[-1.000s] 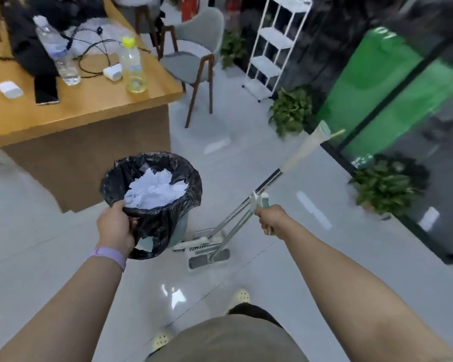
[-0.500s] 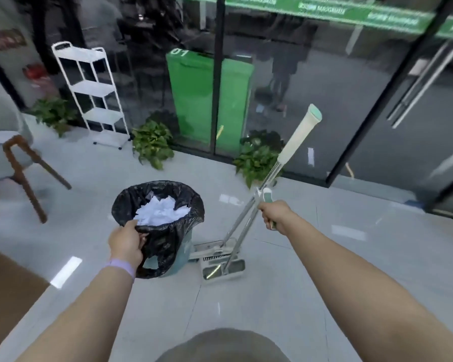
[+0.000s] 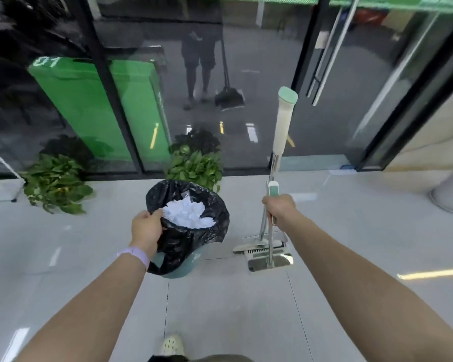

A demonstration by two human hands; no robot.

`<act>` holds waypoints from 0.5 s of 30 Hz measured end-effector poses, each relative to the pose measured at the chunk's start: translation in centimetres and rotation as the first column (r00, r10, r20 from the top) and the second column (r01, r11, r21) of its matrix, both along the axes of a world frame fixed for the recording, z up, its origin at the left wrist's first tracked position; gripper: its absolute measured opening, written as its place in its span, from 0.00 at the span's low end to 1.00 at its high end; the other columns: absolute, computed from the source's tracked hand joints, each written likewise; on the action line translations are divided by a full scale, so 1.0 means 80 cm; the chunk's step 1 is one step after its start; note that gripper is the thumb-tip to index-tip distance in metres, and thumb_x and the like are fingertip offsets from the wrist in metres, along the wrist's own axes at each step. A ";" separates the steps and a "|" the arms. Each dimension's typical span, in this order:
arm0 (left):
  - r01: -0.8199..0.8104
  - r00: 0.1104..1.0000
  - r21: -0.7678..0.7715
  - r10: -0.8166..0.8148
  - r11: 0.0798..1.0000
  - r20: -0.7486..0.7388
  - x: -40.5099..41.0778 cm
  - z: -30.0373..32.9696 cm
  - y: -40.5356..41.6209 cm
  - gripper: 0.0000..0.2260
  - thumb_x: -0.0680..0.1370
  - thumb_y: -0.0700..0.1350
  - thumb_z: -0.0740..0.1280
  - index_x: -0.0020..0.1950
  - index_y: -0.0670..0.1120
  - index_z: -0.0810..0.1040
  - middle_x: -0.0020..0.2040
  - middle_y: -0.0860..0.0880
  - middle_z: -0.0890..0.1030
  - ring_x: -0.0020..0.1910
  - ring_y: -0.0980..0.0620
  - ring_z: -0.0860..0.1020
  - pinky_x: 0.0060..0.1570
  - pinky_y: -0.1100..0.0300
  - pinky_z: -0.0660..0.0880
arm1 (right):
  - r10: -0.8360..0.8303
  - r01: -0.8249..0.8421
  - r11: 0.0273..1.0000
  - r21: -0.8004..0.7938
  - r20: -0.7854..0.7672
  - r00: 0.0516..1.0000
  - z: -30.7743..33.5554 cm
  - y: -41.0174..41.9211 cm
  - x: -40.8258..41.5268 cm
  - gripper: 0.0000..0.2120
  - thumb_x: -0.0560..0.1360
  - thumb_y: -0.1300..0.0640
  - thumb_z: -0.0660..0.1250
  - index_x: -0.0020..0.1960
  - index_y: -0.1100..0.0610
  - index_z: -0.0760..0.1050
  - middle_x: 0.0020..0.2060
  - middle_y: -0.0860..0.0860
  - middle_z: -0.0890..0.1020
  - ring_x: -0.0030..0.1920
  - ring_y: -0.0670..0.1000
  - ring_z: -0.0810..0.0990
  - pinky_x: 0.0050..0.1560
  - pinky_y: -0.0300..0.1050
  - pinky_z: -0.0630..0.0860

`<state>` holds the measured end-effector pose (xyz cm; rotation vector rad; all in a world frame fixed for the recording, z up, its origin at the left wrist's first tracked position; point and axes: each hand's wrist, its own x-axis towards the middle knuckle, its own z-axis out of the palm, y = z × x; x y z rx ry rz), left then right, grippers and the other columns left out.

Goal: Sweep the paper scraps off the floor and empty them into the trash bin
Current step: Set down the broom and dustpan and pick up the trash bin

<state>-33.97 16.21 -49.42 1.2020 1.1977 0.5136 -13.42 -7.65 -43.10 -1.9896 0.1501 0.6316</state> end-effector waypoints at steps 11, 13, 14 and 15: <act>0.192 0.975 -0.141 -0.205 0.971 -0.081 0.315 -0.077 0.161 0.08 0.73 0.46 0.69 0.44 0.41 0.77 0.44 0.41 0.81 0.43 0.41 0.79 0.47 0.51 0.77 | -0.356 0.356 0.934 -0.029 0.021 0.934 -0.010 0.043 0.242 0.08 0.76 0.61 0.66 0.41 0.62 0.70 0.29 0.56 0.70 0.25 0.51 0.68 0.26 0.41 0.65; 0.181 0.975 -0.146 -0.197 0.973 -0.099 0.380 -0.078 0.182 0.10 0.75 0.46 0.69 0.50 0.40 0.77 0.48 0.39 0.81 0.46 0.40 0.79 0.48 0.51 0.75 | -0.389 0.389 0.921 -0.026 0.009 0.921 -0.010 0.050 0.286 0.09 0.77 0.60 0.66 0.40 0.61 0.69 0.28 0.55 0.69 0.23 0.51 0.66 0.25 0.40 0.64; 0.175 0.973 -0.137 -0.193 0.975 -0.126 0.411 -0.078 0.189 0.11 0.76 0.47 0.69 0.52 0.40 0.76 0.51 0.38 0.81 0.48 0.39 0.79 0.50 0.50 0.76 | -0.397 0.397 0.917 -0.029 -0.001 0.918 -0.013 0.055 0.305 0.10 0.77 0.59 0.66 0.39 0.61 0.68 0.27 0.54 0.69 0.23 0.50 0.66 0.25 0.39 0.63; 0.165 0.970 -0.130 -0.184 0.978 -0.157 0.440 -0.079 0.195 0.12 0.77 0.47 0.68 0.54 0.40 0.76 0.54 0.37 0.81 0.51 0.37 0.80 0.54 0.48 0.76 | -0.402 0.402 0.915 -0.034 -0.009 0.916 -0.017 0.059 0.323 0.11 0.77 0.60 0.66 0.39 0.60 0.68 0.26 0.54 0.69 0.22 0.50 0.65 0.25 0.39 0.62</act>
